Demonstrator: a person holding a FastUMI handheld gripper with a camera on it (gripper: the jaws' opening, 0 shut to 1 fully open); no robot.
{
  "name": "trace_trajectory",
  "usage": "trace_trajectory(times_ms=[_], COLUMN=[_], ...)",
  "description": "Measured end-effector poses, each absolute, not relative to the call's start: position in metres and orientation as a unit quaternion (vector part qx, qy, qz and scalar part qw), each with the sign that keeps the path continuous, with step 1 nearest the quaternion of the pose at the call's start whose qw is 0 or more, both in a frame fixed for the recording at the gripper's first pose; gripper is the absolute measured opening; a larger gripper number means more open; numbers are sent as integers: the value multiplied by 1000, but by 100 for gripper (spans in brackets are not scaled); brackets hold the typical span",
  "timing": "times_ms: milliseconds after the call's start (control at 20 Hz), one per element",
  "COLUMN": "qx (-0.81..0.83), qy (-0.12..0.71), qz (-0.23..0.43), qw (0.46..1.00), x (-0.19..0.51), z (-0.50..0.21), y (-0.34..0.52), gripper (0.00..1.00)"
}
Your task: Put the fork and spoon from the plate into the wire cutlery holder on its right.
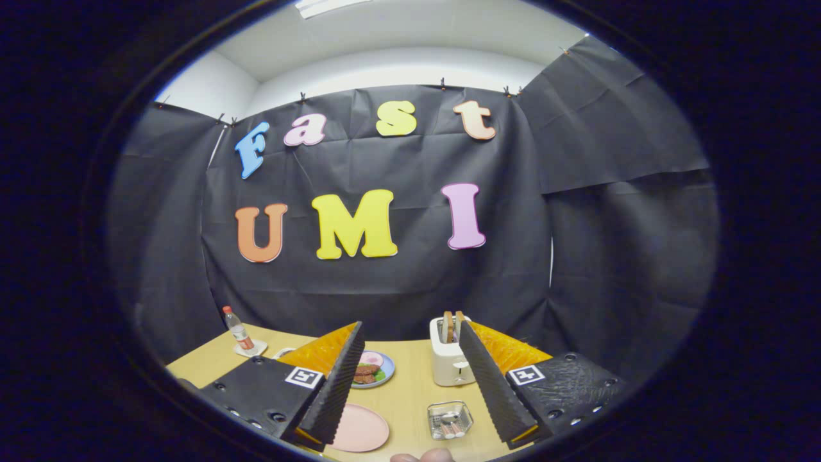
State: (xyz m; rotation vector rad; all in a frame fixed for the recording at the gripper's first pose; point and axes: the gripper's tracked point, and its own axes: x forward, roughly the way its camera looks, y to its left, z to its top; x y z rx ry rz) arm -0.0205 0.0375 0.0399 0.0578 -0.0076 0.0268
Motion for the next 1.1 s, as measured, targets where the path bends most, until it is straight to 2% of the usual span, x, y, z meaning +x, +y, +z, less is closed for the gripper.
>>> trace_trajectory(times_ms=[1100], qx=[16], qy=[-13], qz=[36], qw=[999], x=[-31], z=[40], y=[48], gripper=[89])
